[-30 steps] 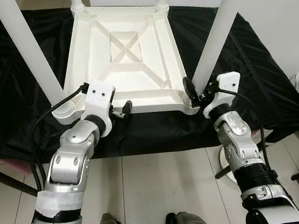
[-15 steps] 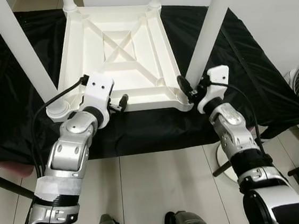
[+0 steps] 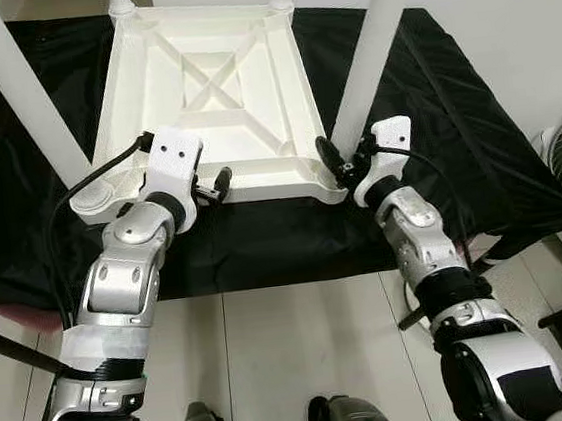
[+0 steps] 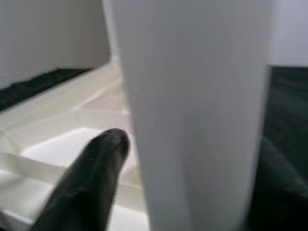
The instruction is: Building children table
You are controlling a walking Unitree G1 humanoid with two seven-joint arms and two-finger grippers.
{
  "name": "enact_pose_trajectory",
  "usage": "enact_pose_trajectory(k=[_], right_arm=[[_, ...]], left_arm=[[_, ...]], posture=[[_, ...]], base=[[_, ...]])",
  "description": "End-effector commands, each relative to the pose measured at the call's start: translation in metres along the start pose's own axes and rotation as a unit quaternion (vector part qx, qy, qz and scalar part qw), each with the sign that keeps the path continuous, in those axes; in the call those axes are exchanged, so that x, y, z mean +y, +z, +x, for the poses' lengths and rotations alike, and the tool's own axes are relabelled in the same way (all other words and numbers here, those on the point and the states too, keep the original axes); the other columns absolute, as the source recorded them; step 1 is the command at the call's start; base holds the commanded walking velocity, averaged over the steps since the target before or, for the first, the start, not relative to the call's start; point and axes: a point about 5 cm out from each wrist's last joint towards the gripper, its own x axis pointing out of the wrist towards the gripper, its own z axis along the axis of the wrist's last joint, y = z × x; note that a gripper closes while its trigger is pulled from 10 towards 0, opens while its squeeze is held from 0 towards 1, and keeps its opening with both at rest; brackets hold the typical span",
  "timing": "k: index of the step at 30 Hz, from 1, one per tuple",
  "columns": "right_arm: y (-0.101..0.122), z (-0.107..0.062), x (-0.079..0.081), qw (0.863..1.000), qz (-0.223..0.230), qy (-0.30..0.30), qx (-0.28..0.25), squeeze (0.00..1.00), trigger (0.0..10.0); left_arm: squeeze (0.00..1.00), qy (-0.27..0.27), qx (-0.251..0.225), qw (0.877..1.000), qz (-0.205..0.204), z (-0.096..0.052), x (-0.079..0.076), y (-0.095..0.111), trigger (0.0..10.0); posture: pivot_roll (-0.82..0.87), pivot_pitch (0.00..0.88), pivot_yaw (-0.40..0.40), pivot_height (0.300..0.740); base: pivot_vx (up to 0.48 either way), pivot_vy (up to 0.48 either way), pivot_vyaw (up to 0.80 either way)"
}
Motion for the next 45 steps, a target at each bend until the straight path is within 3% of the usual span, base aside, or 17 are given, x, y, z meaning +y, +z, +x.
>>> enact_pose_trajectory(k=[1,4,5,11,15,17,19,23,25,29,36,40,45], right_arm=[[0.008,-0.003,0.002,0.999,0.001,0.003,-0.033,1.0,10.0],[0.008,-0.003,0.002,0.999,0.001,0.003,-0.033,1.0,10.0],[0.017,-0.003,0.003,0.999,-0.005,0.002,-0.053,0.0,10.0],[0.027,-0.002,0.005,0.997,-0.012,0.009,-0.072,0.0,10.0],[0.037,-0.004,0.006,0.996,-0.026,0.013,-0.087,0.0,10.0],[0.037,-0.004,0.006,0.996,-0.026,0.013,-0.087,0.0,10.0],[0.05,-0.004,0.004,0.994,-0.033,0.011,-0.104,0.0,10.0],[0.06,-0.002,0.005,0.993,-0.04,0.01,-0.113,0.0,10.0],[0.072,0.001,0.006,0.991,-0.048,0.013,-0.126,0.0,10.0],[0.081,0.004,0.007,0.989,-0.064,0.009,-0.131,0.0,10.0],[0.084,0.005,0.005,0.989,-0.082,0.0,-0.123,0.0,10.0],[0.087,0.006,0.004,0.989,-0.089,-0.007,-0.116,0.0,10.0],[0.088,0.006,0.002,0.99,-0.099,-0.028,-0.1,0.0,10.0]], left_arm=[[0.0,0.039,0.004,0.999,-0.016,-0.002,-0.003,-0.005,10.0],[0.0,0.039,0.004,0.999,-0.016,-0.002,-0.003,-0.005,10.0],[0.0,0.053,-0.008,0.998,-0.02,-0.002,-0.007,-0.005,10.0],[0.0,0.086,-0.026,0.995,-0.035,0.0,-0.005,-0.003,10.0],[0.0,0.157,-0.026,0.986,-0.056,0.001,0.012,-0.005,10.0],[0.0,0.157,-0.026,0.986,-0.056,0.001,0.012,-0.005,10.0],[0.0,0.237,-0.013,0.967,-0.098,0.0,0.032,-0.015,10.0],[0.0,0.266,-0.011,0.954,-0.14,-0.002,0.041,-0.021,10.0],[0.0,0.292,-0.009,0.94,-0.175,-0.004,0.047,-0.03,10.0],[0.0,0.29,0.001,0.933,-0.213,-0.004,0.045,-0.042,10.0],[0.0,0.289,-0.007,0.932,-0.22,-0.004,0.042,-0.042,10.0],[0.0,0.275,-0.025,0.934,-0.227,-0.001,0.038,-0.038,10.0],[0.0,0.222,-0.07,0.945,-0.229,0.005,0.026,-0.024,10.0]], posture=[[0.04,0.1,-0.067,0.74],[0.04,0.1,-0.067,0.74],[0.04,0.095,-0.062,0.74],[0.05,0.089,-0.062,0.74],[0.06,0.079,-0.065,0.74],[0.06,0.079,-0.065,0.74],[0.06,0.077,-0.063,0.74],[0.06,0.074,-0.06,0.74],[0.06,0.071,-0.058,0.74],[0.05,0.064,-0.056,0.74],[0.05,0.059,-0.059,0.74],[0.05,0.055,-0.061,0.74],[0.05,0.048,-0.065,0.74]], base=[[0.0,0.0,0.0],[0.0,0.0,0.0],[0.0,0.0,0.0],[0.0,0.0,0.0],[0.0,0.0,0.0],[0.0,0.0,0.0],[0.0,0.0,0.0],[0.0,0.0,0.0],[0.0,0.0,0.0],[0.0,0.0,0.0],[0.0,0.0,0.0],[0.0,0.0,0.0],[0.0,0.0,0.0]])
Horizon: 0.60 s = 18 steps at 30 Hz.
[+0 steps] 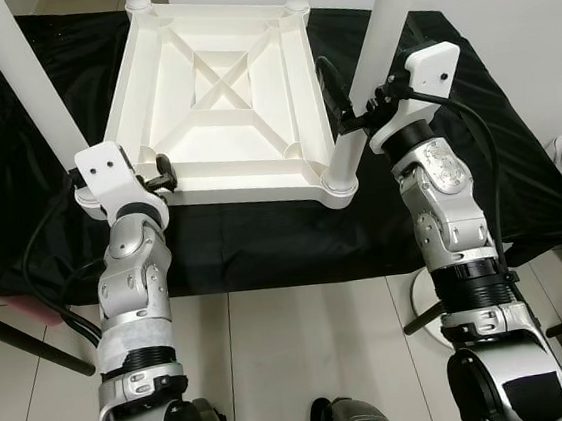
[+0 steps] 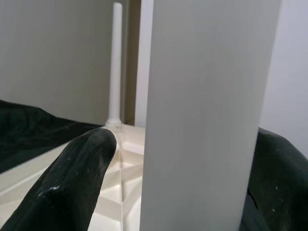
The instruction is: Building children table
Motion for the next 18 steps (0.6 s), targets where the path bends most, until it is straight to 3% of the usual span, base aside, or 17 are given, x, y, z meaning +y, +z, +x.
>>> enact_pose_trajectory(k=[1,5,9,14,18], right_arm=[[0.004,0.001,0.0,1.0,-0.009,-0.001,-0.002,0.0,10.0],[0.006,-0.001,0.0,1.0,-0.015,-0.018,0.005,0.0,10.0],[0.007,0.0,0.0,1.0,-0.015,-0.024,0.004,0.0,10.0],[0.008,0.001,0.0,1.0,-0.012,-0.026,0.004,0.0,10.0],[0.012,0.007,0.003,0.999,0.002,-0.031,0.008,0.0,10.0]], left_arm=[[0.0,-0.034,-0.005,0.999,-0.003,0.0,-0.008,0.0,10.0],[0.0,-0.122,-0.033,0.992,-0.01,-0.006,-0.031,0.004,10.0],[0.0,-0.146,-0.039,0.988,-0.01,-0.008,-0.037,0.005,10.0],[0.0,-0.15,-0.039,0.988,-0.008,-0.007,-0.038,0.004,10.0],[0.0,-0.133,-0.019,0.991,0.007,0.0,-0.037,-0.009,10.0]], posture=[[0.05,0.048,-0.065,0.74],[0.04,0.039,-0.059,0.74],[0.04,0.037,-0.058,0.74],[0.04,0.038,-0.058,0.74],[0.03,0.052,-0.069,0.74]], base=[[0.0,0.0,0.0],[0.0,0.0,0.0],[0.0,0.0,0.0],[0.0,0.0,0.0],[0.0,0.0,0.0]])
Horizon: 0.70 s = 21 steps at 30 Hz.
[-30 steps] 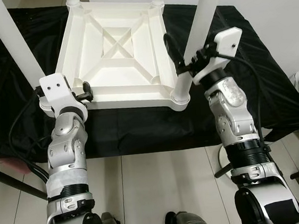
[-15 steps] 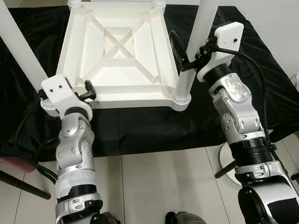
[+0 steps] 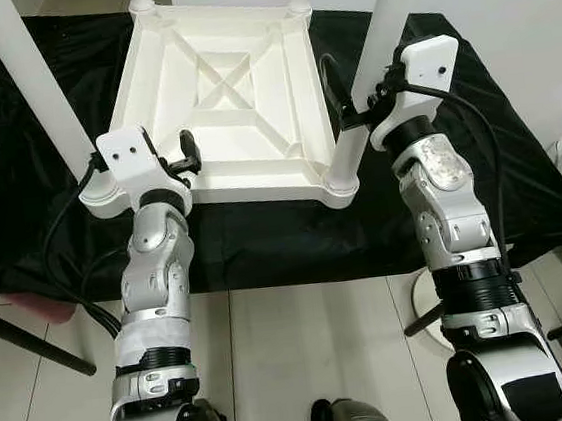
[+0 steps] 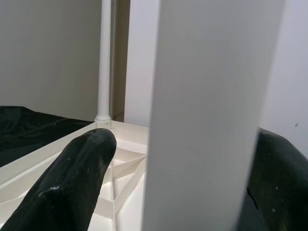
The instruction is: Building children table
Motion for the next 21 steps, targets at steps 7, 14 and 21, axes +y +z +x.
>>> enact_pose_trajectory(k=[7,14,21], right_arm=[[0.0087,0.0078,0.0013,1.0,0.016,-0.005,0.0,0.0,10.0],[0.0086,0.0056,0.0002,1.0,0.017,-0.008,0.007,0.0,10.0],[0.0068,0.0019,-0.0013,1.0,0.018,-0.022,0.012,0.0,10.0]], left_arm=[[0.0,-0.1,0.023,0.994,0.023,0.0049,-0.0107,-0.0185,10.0],[0.0,-0.107,0.029,0.993,0.038,0.0101,-0.0109,-0.0204,10.0],[0.0,-0.102,0.028,0.993,0.046,0.0118,-0.0066,-0.022,10.0]], posture=[[0.01,0.063,-0.086,0.74],[0.01,0.076,-0.07,0.74],[0.01,0.081,-0.061,0.74]], base=[[0.0,0.0,0.0],[0.0,0.0,0.0],[0.0,0.0,0.0]])
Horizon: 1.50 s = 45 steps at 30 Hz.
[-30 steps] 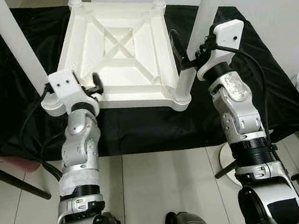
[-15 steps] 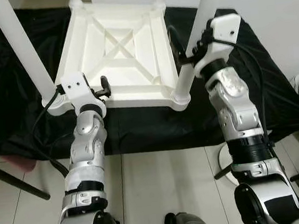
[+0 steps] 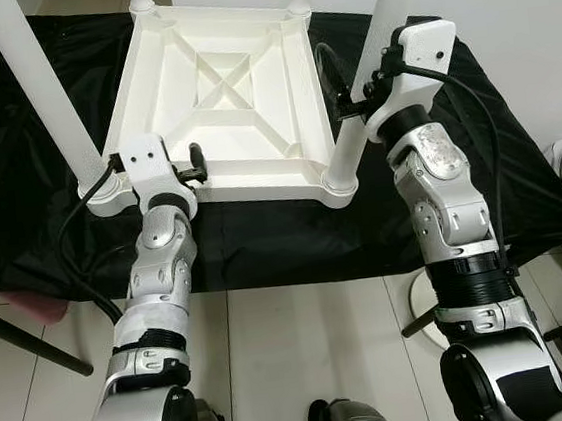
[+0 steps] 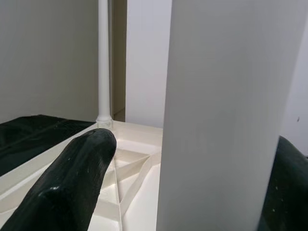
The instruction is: Building children table
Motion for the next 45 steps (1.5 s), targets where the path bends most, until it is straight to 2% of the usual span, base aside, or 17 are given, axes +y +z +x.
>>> enact_pose_trajectory(k=[1,34,41,43,44,45], right_arm=[[0.001,-0.003,-0.004,1.0,0.001,-0.012,0.001,0.0,10.0],[0.0,-0.006,-0.006,1.0,0.001,-0.015,0.008,0.0,10.0],[-0.005,-0.024,-0.007,1.0,-0.003,-0.017,-0.013,0.0,10.0],[-0.009,-0.045,-0.006,1.0,0.009,-0.019,-0.018,0.0,10.0],[-0.009,-0.045,-0.006,1.0,0.009,-0.019,-0.018,0.0,10.0],[-0.01,-0.053,-0.005,1.0,0.013,-0.02,-0.019,0.0,10.0]], left_arm=[[0.0,-0.097,0.0,0.995,0.001,-0.001,-0.012,-0.002,10.0],[0.0,-0.103,-0.017,0.994,0.016,0.001,-0.01,-0.002,10.0],[0.0,-0.097,-0.028,0.995,0.014,-0.009,-0.008,-0.001,10.0],[0.0,-0.097,-0.048,0.994,0.014,-0.027,-0.004,0.006,10.0],[0.0,-0.097,-0.048,0.994,0.014,-0.027,-0.004,0.006,10.0],[0.0,-0.099,-0.056,0.993,0.019,-0.035,-0.003,0.009,10.0]], posture=[[0.01,0.082,-0.061,0.74],[0.0,0.091,-0.067,0.74],[0.01,0.081,-0.063,0.74],[0.01,0.077,-0.052,0.74],[0.01,0.077,-0.052,0.74],[0.02,0.076,-0.05,0.74]], base=[[0.0,0.0,0.0],[0.0,0.0,0.0],[0.0,0.0,0.0],[0.0,0.0,0.0],[0.0,0.0,0.0],[0.0,0.0,0.0]])
